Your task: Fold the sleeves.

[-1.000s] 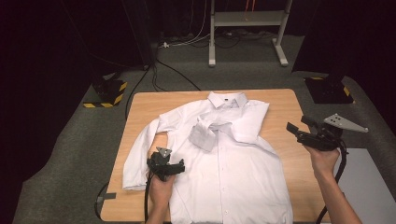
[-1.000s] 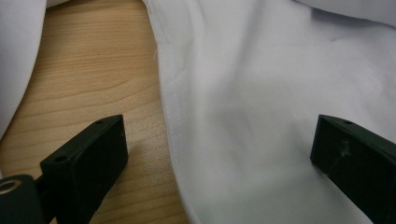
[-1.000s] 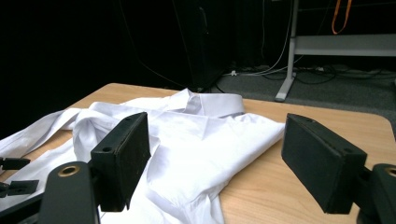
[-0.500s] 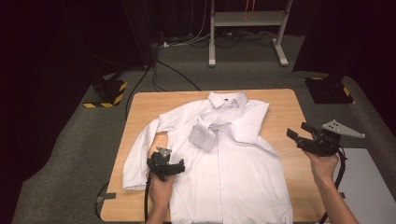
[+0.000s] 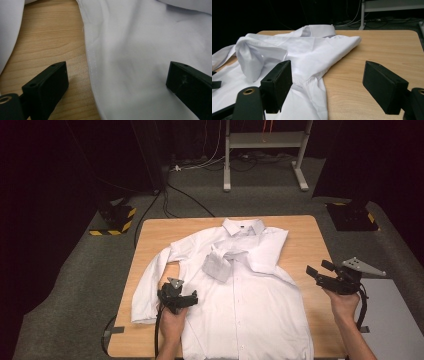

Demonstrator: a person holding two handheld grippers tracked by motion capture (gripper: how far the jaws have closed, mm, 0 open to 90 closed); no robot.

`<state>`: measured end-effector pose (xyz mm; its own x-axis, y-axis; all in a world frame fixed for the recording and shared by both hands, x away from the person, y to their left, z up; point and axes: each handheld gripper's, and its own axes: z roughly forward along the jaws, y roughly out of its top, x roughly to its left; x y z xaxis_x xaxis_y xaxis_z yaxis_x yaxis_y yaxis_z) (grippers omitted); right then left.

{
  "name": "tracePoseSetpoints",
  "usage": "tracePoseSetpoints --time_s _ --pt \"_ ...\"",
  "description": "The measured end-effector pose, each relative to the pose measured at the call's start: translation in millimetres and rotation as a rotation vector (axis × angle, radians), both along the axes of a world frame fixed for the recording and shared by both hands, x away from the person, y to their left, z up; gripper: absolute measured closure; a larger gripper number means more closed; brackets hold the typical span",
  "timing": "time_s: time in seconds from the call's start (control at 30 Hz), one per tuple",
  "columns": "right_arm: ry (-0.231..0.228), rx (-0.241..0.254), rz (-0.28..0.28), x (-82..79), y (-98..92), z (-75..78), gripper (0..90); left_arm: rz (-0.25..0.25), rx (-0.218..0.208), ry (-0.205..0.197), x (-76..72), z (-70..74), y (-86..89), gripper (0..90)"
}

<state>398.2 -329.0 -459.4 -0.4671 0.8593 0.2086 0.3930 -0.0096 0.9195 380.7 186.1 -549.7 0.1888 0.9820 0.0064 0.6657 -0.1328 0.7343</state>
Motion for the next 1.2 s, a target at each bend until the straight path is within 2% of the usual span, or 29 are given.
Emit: tracePoseSetpoints --time_s 0.23,0.4,0.8,1.03,1.2 --pt "0.036 -0.048 -0.019 0.5 4.2 -18.2 23.6 0.0 0.0 -0.001 0.3 0.0 -0.2 4.1" --pt "0.063 -0.062 -0.037 0.3 3.9 -30.3 23.7 0.001 0.0 -0.001 0.3 0.0 -0.3 4.1" --pt "0.113 -0.112 -0.073 -2.3 6.2 -50.7 23.7 -0.002 0.0 0.0 0.2 0.0 -0.4 4.1" --pt "0.159 -0.157 -0.097 -1.3 8.0 -63.5 23.3 0.001 0.0 0.001 0.2 0.0 -0.5 4.0" --pt "0.181 -0.195 -0.112 -0.3 9.7 -68.9 23.4 0.011 0.0 0.013 0.8 -0.2 -0.5 0.4"
